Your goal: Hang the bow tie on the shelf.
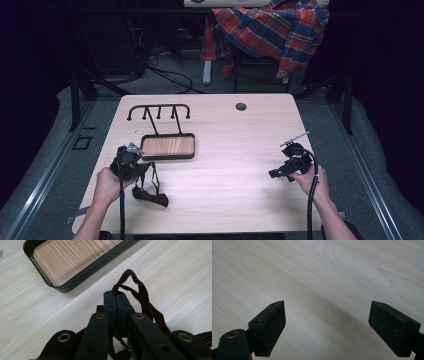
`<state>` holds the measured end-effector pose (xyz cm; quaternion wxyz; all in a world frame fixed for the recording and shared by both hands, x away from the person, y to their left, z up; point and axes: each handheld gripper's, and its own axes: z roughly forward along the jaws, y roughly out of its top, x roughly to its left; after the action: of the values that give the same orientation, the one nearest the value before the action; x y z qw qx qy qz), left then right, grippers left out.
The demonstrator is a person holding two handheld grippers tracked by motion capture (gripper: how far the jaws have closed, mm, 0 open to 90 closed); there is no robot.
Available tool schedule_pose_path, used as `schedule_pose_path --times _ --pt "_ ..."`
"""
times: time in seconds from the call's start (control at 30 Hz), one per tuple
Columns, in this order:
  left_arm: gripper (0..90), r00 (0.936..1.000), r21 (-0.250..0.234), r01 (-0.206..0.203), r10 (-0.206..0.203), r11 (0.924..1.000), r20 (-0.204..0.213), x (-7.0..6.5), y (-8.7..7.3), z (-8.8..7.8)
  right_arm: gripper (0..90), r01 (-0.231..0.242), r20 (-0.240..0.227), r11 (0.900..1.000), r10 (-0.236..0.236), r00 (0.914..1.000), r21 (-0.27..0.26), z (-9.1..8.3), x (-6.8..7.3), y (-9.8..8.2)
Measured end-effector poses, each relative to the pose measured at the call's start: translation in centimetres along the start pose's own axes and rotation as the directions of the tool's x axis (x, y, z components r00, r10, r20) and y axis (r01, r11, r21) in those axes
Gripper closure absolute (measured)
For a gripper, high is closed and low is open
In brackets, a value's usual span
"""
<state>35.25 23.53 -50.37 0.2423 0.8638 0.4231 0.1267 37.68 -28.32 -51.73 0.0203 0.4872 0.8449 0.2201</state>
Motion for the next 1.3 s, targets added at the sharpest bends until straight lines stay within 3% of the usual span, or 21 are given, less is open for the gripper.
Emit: schedule_pose_path --times 0.27,0.37,0.93,1.07,1.3 --pt "88.9 0.9995 -0.091 0.003 -0.006 0.9959 -0.032 -0.5 0.3 -1.9 13.7 -0.002 -0.002 1.0 0.002 1.0 0.004 0.0 0.0 0.0" --pt "89.0 0.9987 -0.125 0.004 -0.011 0.9922 -0.05 -0.5 0.4 -2.7 13.6 -0.014 -0.027 1.0 0.014 0.9995 0.0 0.0 -0.2 -0.1" --pt "88.9 0.9942 -0.204 0.006 -0.028 0.9789 -0.103 0.2 0.8 -4.5 13.6 -0.018 -0.021 1.0 0.018 0.9996 -0.005 -0.1 -0.3 -0.2" --pt "89.0 0.9933 -0.216 0.011 -0.035 0.9763 -0.11 0.4 0.9 -4.8 13.6 -0.034 -0.023 0.999 0.034 0.9992 -0.033 0.0 -0.2 -0.4" --pt "89.0 0.9914 -0.239 0.015 -0.046 0.9708 -0.122 0.7 0.9 -5.4 13.5 -0.024 -0.023 1.0 0.023 0.9995 -0.016 -0.1 -0.3 -0.3"
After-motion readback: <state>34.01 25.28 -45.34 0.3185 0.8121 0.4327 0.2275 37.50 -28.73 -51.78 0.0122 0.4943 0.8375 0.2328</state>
